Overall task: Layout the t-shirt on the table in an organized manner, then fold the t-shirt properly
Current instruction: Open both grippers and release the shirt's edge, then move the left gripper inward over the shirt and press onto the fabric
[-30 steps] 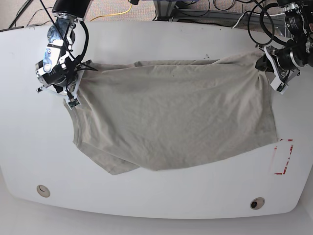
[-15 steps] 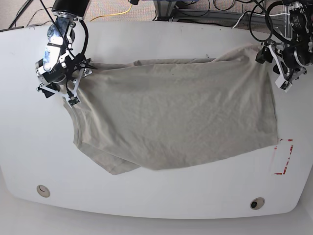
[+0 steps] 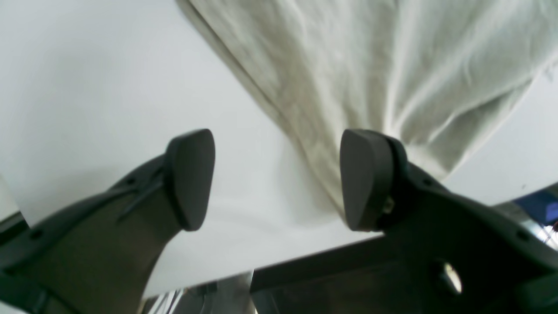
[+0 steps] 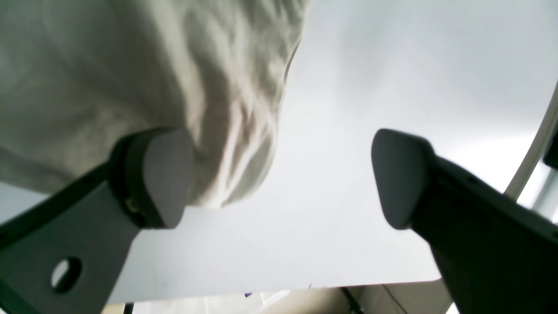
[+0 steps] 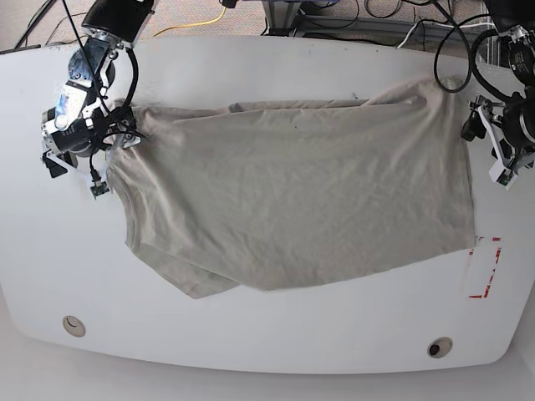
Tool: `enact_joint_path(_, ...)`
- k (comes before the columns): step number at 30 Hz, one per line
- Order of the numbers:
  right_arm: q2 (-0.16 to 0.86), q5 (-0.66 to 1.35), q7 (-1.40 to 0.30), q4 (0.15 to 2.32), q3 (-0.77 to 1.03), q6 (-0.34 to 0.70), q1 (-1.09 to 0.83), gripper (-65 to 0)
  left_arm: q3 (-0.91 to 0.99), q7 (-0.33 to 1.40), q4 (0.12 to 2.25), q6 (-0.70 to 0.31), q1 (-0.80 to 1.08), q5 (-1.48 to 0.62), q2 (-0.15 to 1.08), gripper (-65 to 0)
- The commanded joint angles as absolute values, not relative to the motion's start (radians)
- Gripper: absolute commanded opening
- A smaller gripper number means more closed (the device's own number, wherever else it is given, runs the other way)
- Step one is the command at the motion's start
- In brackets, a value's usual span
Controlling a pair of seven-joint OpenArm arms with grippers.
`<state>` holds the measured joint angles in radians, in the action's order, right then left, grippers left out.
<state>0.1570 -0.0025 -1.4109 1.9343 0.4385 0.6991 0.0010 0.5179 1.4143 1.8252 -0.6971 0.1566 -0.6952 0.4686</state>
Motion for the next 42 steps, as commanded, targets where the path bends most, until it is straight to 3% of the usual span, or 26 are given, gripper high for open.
enact_joint_path(1,0.163,-0.001,-1.396,1.946,0.441,0.698,0.044,-2.7,0.522,1.396,1.845,-0.698,0.105,-0.707,0.453,-23.5)
enact_joint_path(11,0.12,0.122,-1.374,1.862,0.441,0.698,0.13,-3.0,0.506,1.396,1.845,-0.698,0.012,-0.679,0.289,-23.6)
enact_joint_path(17,0.074,0.214,-1.371,1.764,0.441,0.698,0.151,-4.3,0.43,1.353,1.845,-0.698,0.007,-0.552,0.228,-25.7)
enact_joint_path(19,0.064,0.229,-1.366,1.748,0.44,0.698,0.151,-8.1,0.403,1.328,1.845,-0.698,0.008,-0.509,0.211,-28.9)
enact_joint_path(21,0.05,0.246,-1.354,1.738,0.435,0.698,0.151,-16.0,0.371,1.296,1.847,-0.698,0.012,-0.46,0.202,-35.6)
enact_joint_path(26,0.028,0.254,-1.348,1.718,0.435,0.698,0.151,-43.8,0.306,1.201,1.847,-0.698,0.015,-0.357,0.194,-53.2)
enact_joint_path(30,0.028,0.255,-1.348,1.704,0.435,0.698,0.151,-61.4,0.262,1.115,1.847,-0.698,0.03,-0.266,0.194,-59.0)
enact_joint_path(42,0.064,0.248,-1.267,1.65,0.435,0.698,0.093,-63.4,0.156,1.058,1.773,-0.698,0.054,-0.033,0.194,-58.9)
